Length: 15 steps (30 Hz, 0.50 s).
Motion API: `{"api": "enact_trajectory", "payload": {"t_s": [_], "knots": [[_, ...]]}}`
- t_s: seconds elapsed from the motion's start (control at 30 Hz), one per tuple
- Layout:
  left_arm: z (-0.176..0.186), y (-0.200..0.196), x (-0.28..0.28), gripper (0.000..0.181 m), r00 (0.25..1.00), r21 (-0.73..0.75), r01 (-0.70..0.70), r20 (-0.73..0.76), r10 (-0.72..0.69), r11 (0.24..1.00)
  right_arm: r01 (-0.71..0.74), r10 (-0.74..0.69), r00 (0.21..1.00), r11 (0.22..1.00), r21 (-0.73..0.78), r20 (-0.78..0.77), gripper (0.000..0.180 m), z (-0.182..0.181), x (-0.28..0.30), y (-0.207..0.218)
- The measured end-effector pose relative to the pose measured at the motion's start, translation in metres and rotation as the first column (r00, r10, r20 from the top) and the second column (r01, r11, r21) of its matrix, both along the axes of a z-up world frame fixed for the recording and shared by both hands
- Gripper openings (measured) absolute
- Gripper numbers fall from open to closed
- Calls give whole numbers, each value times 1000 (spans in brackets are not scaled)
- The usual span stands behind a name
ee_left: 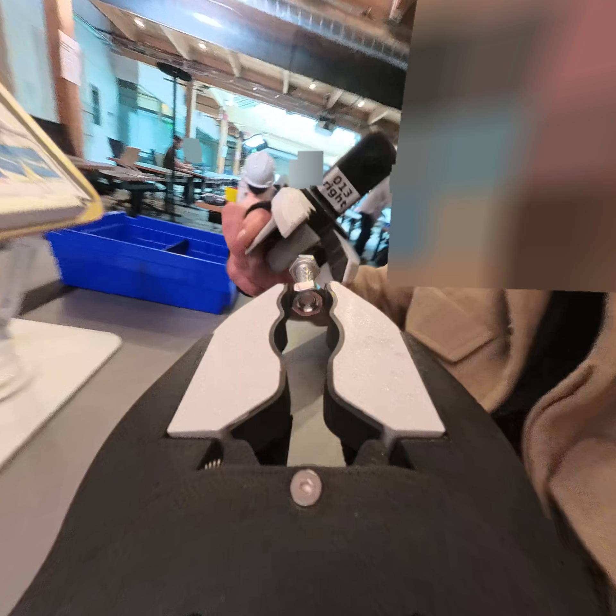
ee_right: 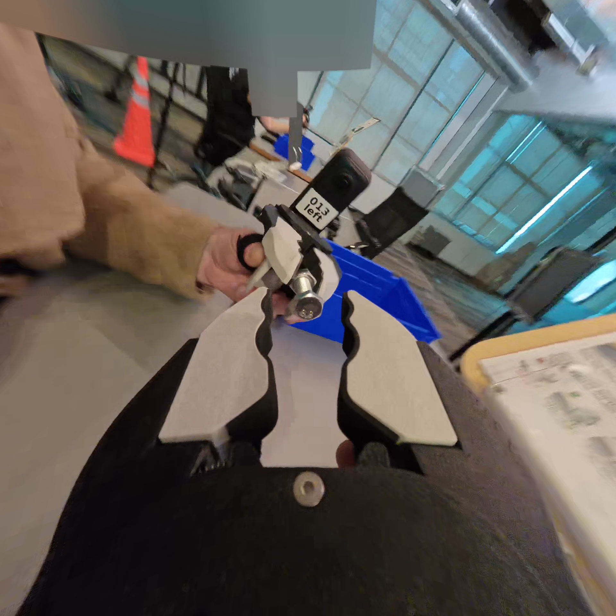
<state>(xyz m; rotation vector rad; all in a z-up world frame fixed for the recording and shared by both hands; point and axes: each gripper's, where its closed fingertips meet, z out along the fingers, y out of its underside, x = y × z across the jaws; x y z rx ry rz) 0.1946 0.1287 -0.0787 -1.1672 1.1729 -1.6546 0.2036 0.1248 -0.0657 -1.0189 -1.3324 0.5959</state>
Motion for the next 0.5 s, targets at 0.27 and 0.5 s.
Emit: {"api": "enact_trajectory", "payload": {"t_s": [0.27, 0.5], "knots": [[1, 9, -9, 19, 945, 509, -251, -56, 322, 823, -273, 102, 944, 774, -571, -313, 34, -6, -6, 12], [-8, 8, -4, 19, 889, 740, -263, -63, 453, 619, -346, 102, 924, 637, -689, -369, 27, -14, -11, 15]]}}
